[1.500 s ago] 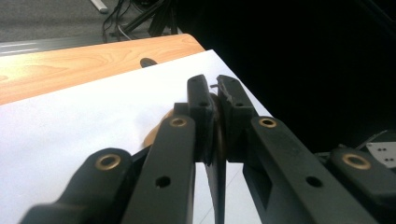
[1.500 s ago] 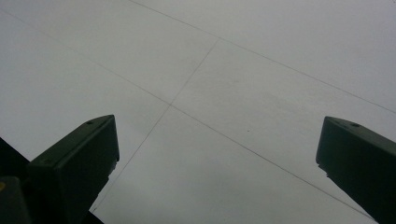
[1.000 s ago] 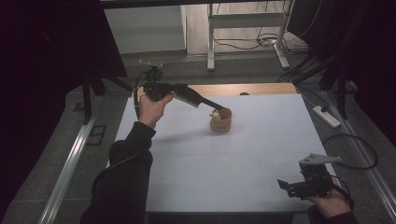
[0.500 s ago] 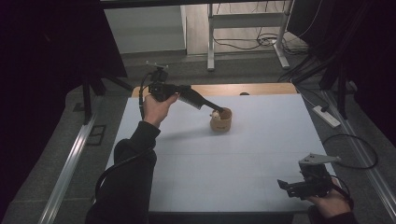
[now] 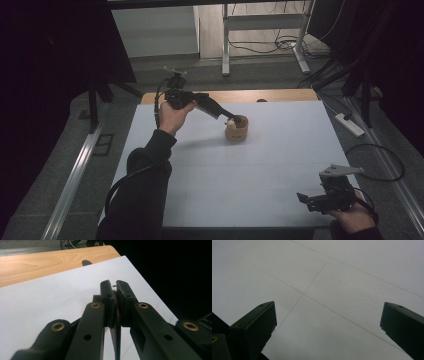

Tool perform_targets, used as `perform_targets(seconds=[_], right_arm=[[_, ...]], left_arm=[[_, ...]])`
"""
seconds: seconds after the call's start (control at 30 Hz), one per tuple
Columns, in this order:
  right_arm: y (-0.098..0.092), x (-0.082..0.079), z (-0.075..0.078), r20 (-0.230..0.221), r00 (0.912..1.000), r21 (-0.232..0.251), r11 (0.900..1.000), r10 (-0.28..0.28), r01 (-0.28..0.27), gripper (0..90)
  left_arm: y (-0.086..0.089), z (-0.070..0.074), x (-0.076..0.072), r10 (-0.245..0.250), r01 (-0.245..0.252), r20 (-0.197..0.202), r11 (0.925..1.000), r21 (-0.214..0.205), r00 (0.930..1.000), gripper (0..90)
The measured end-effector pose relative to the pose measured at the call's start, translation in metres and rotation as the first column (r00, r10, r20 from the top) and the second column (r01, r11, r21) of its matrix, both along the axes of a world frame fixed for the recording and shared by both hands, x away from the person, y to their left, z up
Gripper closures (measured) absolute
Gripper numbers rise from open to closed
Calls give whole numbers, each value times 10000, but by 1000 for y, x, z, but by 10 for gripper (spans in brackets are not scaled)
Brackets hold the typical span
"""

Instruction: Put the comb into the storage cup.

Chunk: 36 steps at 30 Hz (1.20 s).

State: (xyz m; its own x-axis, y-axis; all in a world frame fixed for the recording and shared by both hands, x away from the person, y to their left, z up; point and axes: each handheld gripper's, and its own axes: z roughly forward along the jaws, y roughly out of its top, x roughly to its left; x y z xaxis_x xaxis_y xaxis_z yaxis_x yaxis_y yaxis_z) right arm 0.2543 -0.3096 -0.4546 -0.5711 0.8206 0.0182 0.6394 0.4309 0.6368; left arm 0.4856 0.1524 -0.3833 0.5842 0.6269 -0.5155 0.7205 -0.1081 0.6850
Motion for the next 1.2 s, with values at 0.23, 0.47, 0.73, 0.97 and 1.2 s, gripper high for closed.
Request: perform_targets(seconds=[0.23, 0.47, 0.73, 0.97, 1.2], right_arm=[[1, 0, 0, -10, 10000, -72, 10000, 42, -43, 14], [1, 0, 0, -63, 10000, -120, 9999, 76, -77, 16], [2, 0, -1, -87, 9999, -205, 9997, 99, -101, 19], [2, 0, -1, -80, 9999, -240, 9996, 122, -124, 19], [2, 0, -1, -86, 9999, -270, 9995, 138, -141, 20]], left_arm=[[-6, -3, 3, -40, 41, -60, 9999, 128, 10000, 833], [-10, -7, 6, -37, 40, -180, 9998, 197, 9998, 832], [-14, -9, 7, -18, 26, -266, 9995, 305, 9996, 832], [-17, -11, 8, -33, 45, -308, 9992, 403, 9995, 832], [-19, -13, 10, -14, 30, -374, 9991, 426, 9993, 831]])
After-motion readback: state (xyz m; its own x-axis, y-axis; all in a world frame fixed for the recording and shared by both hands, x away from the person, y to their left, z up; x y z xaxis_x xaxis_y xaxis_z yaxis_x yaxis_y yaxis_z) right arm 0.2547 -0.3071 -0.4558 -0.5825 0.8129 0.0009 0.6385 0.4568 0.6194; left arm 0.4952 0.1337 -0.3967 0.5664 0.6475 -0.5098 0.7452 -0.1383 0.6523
